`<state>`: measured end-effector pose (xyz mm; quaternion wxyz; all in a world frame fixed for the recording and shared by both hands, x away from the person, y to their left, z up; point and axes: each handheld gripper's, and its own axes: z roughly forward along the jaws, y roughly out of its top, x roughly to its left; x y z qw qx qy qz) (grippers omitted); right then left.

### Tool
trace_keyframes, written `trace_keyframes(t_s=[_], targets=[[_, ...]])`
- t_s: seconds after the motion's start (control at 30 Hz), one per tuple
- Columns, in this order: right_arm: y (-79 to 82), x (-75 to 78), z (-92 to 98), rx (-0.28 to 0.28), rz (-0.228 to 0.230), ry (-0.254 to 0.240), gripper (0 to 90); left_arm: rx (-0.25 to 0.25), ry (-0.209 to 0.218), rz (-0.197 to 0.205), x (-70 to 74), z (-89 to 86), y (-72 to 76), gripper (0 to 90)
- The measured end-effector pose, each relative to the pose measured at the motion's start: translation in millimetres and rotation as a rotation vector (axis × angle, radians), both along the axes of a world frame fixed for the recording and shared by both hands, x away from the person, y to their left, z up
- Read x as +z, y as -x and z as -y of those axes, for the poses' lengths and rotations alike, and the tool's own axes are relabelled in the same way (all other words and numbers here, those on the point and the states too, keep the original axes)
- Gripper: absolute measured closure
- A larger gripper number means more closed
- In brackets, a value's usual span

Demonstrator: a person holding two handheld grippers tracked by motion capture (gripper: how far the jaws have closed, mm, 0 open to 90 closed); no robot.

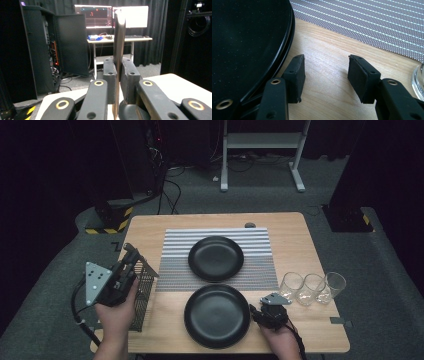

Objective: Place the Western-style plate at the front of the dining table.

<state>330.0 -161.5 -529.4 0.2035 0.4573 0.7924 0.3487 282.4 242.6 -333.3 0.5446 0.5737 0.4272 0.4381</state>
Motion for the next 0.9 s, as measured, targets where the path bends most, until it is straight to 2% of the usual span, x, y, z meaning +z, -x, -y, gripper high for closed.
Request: trace_keyframes(t_s=[0.63, 0.9], targets=[[-0.2, 0.0, 0.5, 0.021, -0.004, -0.009, 47.1, -0.041, -0.052, -0.095, -16.3, 51.5, -29.4, 83.1], [-0.3, 0.0, 0.9, 0.03, -0.006, -0.015, 47.1, -0.044, -0.057, -0.141, -24.4, 59.2, -42.6, 83.1]])
